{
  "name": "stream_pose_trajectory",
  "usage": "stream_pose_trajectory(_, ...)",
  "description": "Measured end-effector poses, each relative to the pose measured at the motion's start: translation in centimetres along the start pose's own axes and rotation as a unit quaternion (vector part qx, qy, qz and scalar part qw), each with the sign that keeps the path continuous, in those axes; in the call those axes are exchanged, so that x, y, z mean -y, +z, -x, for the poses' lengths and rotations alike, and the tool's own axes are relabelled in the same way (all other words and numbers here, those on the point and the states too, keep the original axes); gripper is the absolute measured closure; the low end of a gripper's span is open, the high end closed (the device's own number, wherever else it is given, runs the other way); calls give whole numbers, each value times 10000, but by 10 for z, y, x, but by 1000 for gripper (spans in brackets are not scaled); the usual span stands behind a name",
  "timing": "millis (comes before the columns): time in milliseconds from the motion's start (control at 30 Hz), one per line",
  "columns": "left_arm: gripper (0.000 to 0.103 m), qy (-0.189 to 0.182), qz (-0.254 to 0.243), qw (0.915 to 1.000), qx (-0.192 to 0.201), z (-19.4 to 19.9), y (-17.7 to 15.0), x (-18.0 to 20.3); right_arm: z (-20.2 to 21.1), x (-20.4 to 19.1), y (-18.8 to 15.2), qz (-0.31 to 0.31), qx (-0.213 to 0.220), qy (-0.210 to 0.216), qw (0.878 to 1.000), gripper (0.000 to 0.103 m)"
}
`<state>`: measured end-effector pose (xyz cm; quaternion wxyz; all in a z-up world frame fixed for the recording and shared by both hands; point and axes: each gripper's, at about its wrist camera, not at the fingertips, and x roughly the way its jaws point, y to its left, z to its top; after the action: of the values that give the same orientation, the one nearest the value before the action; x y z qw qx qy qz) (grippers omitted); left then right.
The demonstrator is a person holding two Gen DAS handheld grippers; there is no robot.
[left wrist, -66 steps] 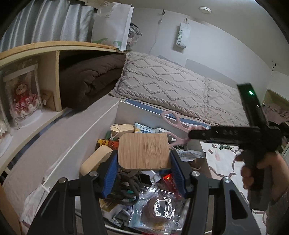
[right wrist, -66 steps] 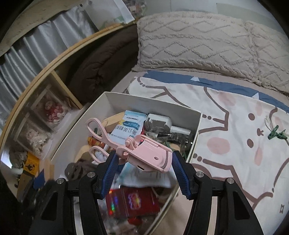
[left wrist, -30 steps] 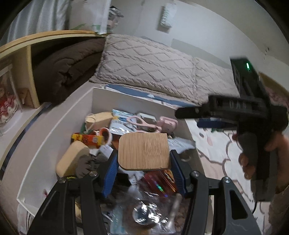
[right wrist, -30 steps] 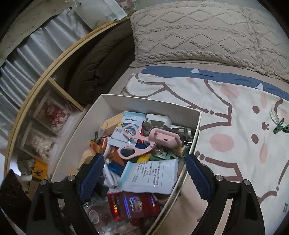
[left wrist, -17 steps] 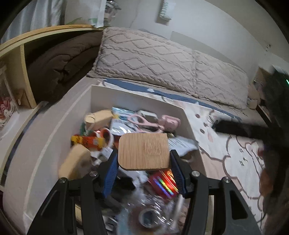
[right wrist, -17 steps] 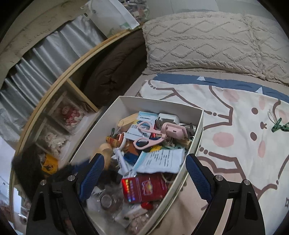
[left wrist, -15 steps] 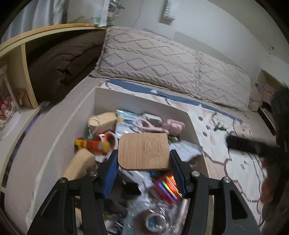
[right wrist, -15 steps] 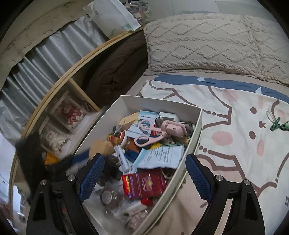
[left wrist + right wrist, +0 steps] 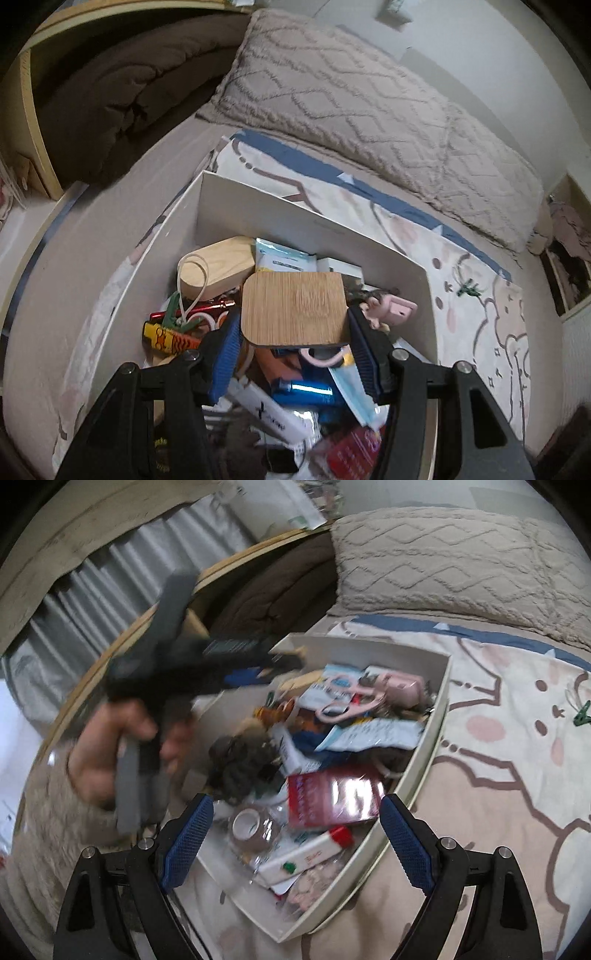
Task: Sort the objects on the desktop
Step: 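Lower the bamboo coaster into the white box and open the left gripper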
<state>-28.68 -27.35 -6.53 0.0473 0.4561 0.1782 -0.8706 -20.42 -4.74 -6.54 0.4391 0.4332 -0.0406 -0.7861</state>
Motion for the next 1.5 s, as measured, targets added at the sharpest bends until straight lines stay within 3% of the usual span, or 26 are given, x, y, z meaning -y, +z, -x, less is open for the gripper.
stream_pose_trajectory(267, 47, 559, -15, 9978, -359, -30, 18, 5, -8, -4, -7, 30, -65, 164, 9998, 12)
stream_pose_trajectory(600, 47, 1297, -83, 9904, -466, -44, 27, -8, -8, 2, -3, 108, -143, 64, 9998, 12)
stream_pose_trajectory(633, 44, 1300, -41, 9904, -463, -44, 26, -10, -8, 2, -3, 117, -158, 51, 9998, 12)
stream_pose_trajectory(700, 18, 1248, 105, 9909, -500, -43, 22, -17, -9, 2, -3, 139, -172, 38, 9997, 12)
stream_pose_trajectory(1333, 18, 865, -116, 9950, -481, 11, -12, -32, -10, -10, -3, 254, -264, -105, 9993, 11)
stream_pose_trajectory(1500, 18, 799, 27, 9960, -391, 24, -22, -41, -2, -15, -3, 287, -193, -175, 9992, 11)
